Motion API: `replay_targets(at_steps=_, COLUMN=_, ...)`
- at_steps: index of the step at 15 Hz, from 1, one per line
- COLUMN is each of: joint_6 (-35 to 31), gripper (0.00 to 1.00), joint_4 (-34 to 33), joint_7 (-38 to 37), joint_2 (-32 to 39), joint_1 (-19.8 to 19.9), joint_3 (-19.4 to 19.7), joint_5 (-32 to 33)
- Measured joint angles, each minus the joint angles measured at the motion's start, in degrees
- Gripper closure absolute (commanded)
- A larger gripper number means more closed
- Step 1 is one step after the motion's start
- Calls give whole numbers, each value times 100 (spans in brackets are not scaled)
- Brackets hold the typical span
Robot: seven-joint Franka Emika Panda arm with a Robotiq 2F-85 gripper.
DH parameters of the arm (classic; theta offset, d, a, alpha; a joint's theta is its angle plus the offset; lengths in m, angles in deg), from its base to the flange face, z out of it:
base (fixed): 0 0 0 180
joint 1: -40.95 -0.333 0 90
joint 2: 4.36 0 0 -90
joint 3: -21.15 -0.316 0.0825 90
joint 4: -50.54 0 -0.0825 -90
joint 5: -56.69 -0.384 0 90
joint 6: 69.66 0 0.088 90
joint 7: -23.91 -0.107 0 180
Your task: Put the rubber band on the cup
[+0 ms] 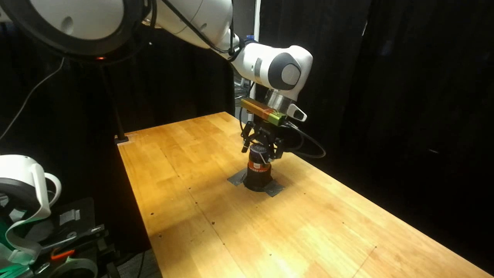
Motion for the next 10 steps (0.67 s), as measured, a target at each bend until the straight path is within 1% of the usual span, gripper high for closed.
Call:
replay_targets(at_steps=5, joint_6=-1169, gripper=0, joint_4=1132, joint_7=-31, joint_2=-617, joint_1=43, joint_3=12, joint_5=4)
replay_targets(at_steps=9, joint_6=-1609, gripper=0, joint_4=2067, joint_7=-41, joint_2=-1243, joint_1=140, joint_3=14, joint_5=0)
replay_targets(at_steps=10, joint_6=-1699, gripper=25, joint_4=2274, joint_7=-37, joint_2=-1378, joint_1=163, joint_3=11, joint_5=-19)
